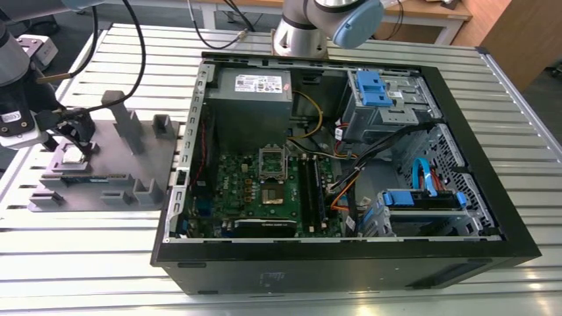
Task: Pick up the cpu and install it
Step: 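Pick up the cpu and move it towards the insertion slot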
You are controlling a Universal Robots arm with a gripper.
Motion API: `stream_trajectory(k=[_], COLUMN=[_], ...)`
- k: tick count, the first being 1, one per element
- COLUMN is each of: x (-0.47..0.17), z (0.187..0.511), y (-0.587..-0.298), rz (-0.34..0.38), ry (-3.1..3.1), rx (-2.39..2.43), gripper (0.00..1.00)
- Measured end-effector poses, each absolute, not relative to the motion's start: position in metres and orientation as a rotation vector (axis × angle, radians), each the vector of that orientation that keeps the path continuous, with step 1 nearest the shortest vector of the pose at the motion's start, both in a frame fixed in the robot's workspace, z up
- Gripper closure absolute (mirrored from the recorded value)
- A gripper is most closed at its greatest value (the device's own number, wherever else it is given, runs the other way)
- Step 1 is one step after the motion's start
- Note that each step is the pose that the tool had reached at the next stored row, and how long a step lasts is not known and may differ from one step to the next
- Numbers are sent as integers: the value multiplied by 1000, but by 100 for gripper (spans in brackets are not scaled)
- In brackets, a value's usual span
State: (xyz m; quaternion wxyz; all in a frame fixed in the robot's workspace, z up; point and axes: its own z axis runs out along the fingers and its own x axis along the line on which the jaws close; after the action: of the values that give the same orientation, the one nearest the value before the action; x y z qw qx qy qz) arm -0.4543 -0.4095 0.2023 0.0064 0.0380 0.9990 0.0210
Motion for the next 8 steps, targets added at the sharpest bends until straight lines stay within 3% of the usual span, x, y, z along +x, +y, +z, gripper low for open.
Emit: stream_trajectory(k=[8], x=[-454], z=[194], y=[-410], rz=[66], ry=[3128], rx=[75], gripper=[35])
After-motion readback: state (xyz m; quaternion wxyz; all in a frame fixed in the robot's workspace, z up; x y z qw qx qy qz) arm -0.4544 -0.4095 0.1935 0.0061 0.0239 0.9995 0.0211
